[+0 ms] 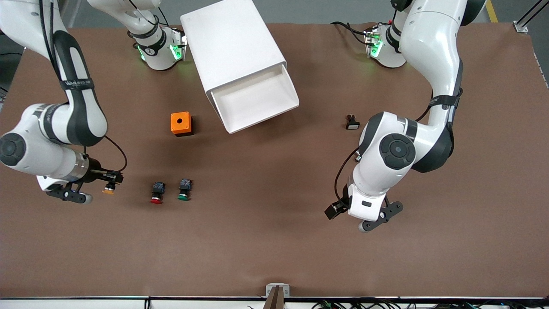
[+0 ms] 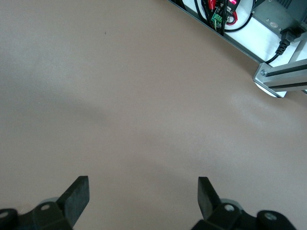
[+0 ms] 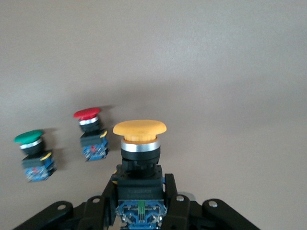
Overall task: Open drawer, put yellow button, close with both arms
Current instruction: 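Lift the yellow button and carry it toward the open drawer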
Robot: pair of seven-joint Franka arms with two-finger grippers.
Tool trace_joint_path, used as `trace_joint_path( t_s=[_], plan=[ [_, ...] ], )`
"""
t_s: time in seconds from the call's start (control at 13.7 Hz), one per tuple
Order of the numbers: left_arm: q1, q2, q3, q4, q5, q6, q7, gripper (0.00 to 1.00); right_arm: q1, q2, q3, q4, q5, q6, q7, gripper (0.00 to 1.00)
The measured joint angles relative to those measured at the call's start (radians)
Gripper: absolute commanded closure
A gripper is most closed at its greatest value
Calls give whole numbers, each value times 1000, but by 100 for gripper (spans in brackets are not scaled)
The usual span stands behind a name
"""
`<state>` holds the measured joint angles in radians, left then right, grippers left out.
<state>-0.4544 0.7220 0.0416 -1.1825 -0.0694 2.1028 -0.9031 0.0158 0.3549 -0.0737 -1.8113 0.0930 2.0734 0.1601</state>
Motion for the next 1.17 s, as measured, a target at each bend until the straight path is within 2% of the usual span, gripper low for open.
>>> trace_joint_path(
  t_s=[0.58,1.17],
  plan=[
    [0,0,0,0,0,0,0,1,40,-132,14,14,7,-170,180,100],
    [0,0,0,-1,0,0,0,1,226,-254,24,14,11,-263,546,100]
  ],
)
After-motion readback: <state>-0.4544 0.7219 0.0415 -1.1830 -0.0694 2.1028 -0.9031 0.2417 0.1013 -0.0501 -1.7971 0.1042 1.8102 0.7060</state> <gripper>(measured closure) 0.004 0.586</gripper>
